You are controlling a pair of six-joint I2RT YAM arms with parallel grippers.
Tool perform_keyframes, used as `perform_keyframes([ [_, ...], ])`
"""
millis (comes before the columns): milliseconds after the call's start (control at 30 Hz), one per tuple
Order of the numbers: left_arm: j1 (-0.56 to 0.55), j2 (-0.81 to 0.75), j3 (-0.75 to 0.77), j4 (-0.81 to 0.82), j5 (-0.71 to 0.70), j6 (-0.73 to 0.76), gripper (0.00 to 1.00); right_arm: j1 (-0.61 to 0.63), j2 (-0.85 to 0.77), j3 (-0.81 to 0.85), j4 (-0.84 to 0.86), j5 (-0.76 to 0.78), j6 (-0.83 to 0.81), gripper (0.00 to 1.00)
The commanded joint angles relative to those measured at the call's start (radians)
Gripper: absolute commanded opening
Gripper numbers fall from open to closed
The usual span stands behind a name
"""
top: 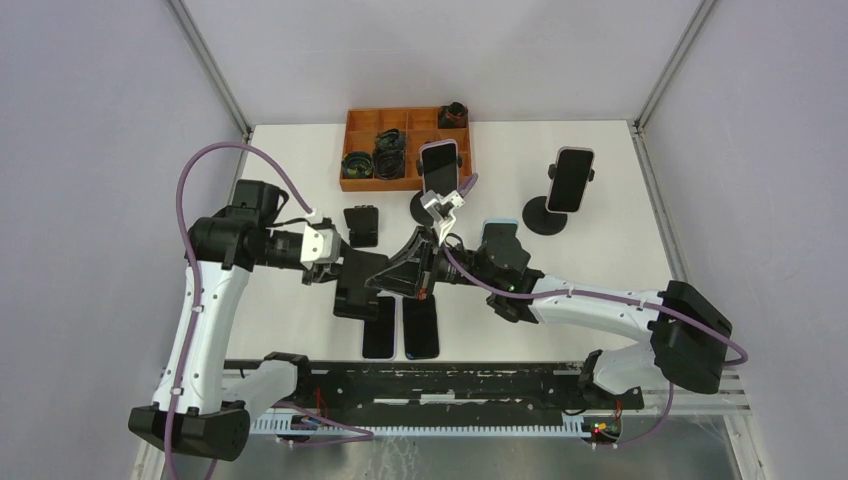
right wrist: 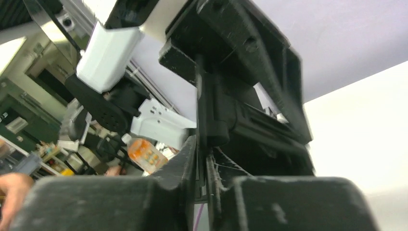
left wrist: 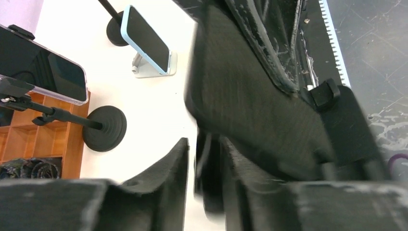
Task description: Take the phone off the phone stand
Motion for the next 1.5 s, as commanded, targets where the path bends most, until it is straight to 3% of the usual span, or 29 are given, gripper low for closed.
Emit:
perform_keyframes([
  [0, -0.002, 0.026, 0.058, -0.049, 0.003, 0.015, 0.43, 0.006, -0.004, 0.038, 0.061, -0.034, 0.015, 0.08],
  [67, -0.003, 0.018, 0.048, -0.055, -0.023, 0.027, 0.51, -0.003, -0.018, 0.031, 0.014, -0.039, -0.023, 0.00],
  [233, -0.003, -0.022, 0.001, -0.056, -0.058, 0.053, 0.76, -0.068, -0.093, -0.037, -0.090, -0.063, -0.134, 0.00],
  [433, -0.004, -0.027, -0.015, -0.053, -0.107, 0.061, 0.79, -0.141, -0.172, -0.110, -0.195, -0.062, -0.288, 0.00],
  [533, -0.004, 0.000, 0.003, 0.014, -0.055, -0.084, 0.78, -0.140, -0.175, -0.110, -0.229, -0.061, -0.338, 0.00],
  [700, -0.007, 0.060, 0.002, 0.038, 0.093, -0.225, 0.71, -0.141, -0.158, -0.102, -0.219, -0.084, -0.362, 0.00],
  [900, -0.021, 0.073, -0.062, 0.049, 0.111, -0.228, 0.58, -0.140, -0.156, -0.098, -0.218, -0.090, -0.402, 0.00],
  [1000, -0.052, 0.093, -0.062, 0.119, 0.111, -0.325, 0.51, -0.140, -0.138, -0.076, -0.238, -0.096, -0.412, 0.00],
  [1233, -0.105, 0.151, -0.065, 0.141, 0.101, -0.333, 0.44, -0.135, -0.107, -0.049, -0.243, -0.086, -0.438, 0.00],
  [1400, -0.114, 0.184, -0.086, 0.142, 0.094, -0.294, 0.25, -0.134, -0.082, -0.044, -0.230, -0.086, -0.451, 0.00],
  [1467, -0.118, 0.204, -0.095, 0.141, 0.095, -0.266, 0.14, -0.135, -0.069, -0.044, -0.224, -0.088, -0.456, 0.06],
])
